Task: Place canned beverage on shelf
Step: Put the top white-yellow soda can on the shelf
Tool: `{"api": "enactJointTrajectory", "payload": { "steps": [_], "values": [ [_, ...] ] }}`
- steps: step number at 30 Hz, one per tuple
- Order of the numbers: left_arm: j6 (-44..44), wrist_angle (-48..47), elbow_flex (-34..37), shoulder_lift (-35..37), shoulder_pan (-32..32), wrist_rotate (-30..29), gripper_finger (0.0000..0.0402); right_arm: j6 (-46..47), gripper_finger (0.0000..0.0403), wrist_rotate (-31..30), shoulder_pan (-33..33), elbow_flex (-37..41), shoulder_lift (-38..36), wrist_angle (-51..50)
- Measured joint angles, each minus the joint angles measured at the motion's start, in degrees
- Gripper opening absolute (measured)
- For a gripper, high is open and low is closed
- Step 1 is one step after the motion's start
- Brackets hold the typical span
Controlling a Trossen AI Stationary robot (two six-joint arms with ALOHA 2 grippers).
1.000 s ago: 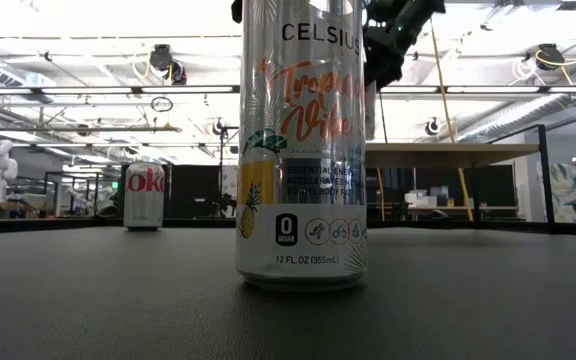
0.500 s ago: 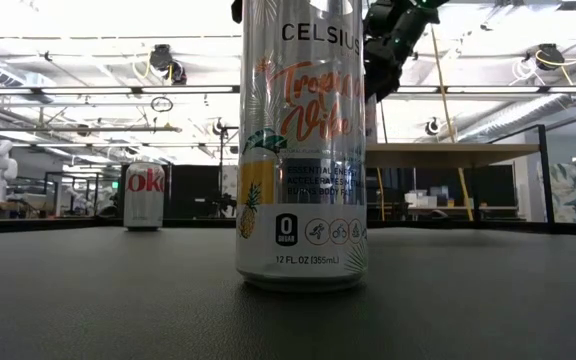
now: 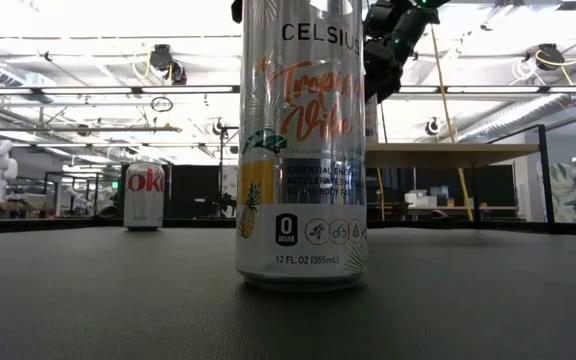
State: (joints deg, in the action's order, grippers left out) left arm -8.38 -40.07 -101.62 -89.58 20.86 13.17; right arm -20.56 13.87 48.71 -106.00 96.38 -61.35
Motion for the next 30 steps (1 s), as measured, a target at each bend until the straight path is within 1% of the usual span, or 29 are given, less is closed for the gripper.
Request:
{"api": "enactJointTrajectory", "payload": {
  "steps": [3,7,19,30],
  "values": [
    [0.0,0.0,0.0,0.0,0.0,0.0,0.0318,-0.04,0.0248,0.49,0.02,0.03,0.0,-0.69],
    [0.0,0.0,0.0,0.0,0.0,0.0,0.0318,-0.04,0.026,4.82,0.07,0.09,0.0,-0.37],
    [0.15,-0.9,0.0,0.0,0.0,0.0,0.0318,-0.18,0.0264,4.26,0.11,0.09,0.09,-0.33],
    [0.19,-1.62,0.0,0.0,0.0,0.0,0.0318,-0.28,0.0265,4.28,1.62,0.09,0.19,-0.26]
  ]
}}
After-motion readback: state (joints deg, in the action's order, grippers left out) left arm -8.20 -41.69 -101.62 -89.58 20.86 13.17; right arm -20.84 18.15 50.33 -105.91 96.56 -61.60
